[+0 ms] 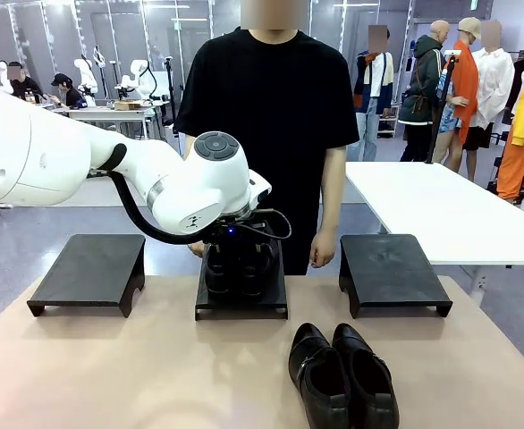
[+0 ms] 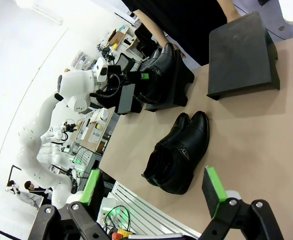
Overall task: Place the shoes on the stand as instructed by the person.
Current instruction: Pick up one pair of Shoes and place it on the Shoes Stand indicated by the person, then pick up another pair of Shoes and place it on the Shoes Stand indicated by the person.
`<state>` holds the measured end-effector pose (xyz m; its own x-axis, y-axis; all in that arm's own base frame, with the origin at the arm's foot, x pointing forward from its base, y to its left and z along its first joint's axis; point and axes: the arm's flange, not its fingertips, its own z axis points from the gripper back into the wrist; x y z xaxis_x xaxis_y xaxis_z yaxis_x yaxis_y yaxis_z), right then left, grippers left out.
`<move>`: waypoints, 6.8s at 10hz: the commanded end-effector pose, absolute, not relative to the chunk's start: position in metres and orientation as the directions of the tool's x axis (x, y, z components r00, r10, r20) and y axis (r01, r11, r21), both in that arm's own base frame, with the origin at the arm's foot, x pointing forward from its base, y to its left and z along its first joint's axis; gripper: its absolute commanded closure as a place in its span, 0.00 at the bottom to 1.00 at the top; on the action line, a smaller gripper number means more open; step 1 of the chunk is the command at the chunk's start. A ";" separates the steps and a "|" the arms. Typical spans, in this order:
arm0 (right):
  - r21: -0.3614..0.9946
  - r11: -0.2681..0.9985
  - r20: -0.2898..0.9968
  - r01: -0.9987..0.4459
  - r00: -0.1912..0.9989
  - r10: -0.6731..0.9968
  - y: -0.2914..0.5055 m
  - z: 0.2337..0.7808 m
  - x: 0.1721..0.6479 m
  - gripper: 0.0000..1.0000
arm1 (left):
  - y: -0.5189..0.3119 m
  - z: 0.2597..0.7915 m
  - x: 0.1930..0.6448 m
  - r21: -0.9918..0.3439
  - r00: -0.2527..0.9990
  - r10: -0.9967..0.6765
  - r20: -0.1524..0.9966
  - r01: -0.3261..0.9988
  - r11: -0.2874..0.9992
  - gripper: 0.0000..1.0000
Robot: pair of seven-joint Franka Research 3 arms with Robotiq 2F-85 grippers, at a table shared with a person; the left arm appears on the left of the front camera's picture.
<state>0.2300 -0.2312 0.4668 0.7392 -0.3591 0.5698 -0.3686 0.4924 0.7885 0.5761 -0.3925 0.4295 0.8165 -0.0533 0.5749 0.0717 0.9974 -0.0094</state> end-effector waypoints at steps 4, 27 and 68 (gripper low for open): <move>0.784 0.487 0.582 -0.384 0.727 -0.363 -0.231 0.468 0.230 0.00 | -0.393 0.428 0.577 -0.005 0.814 -0.058 0.578 0.075 0.997 0.00; 0.784 0.487 0.582 -0.384 0.727 -0.363 -0.231 0.468 0.230 0.00 | 0.097 0.487 0.305 -0.796 0.847 0.117 0.518 0.428 0.427 0.00; 0.480 0.837 0.296 -0.263 0.947 0.128 0.002 0.565 0.263 0.00 | 0.216 0.399 0.239 -0.909 0.805 0.420 0.418 0.365 0.203 0.00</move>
<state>0.2609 -0.0137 0.5716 0.9326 0.1084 0.3442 -0.2814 0.8156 0.5056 0.2383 0.2156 0.3937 0.8145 0.4083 0.4122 0.3513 0.2183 -0.9104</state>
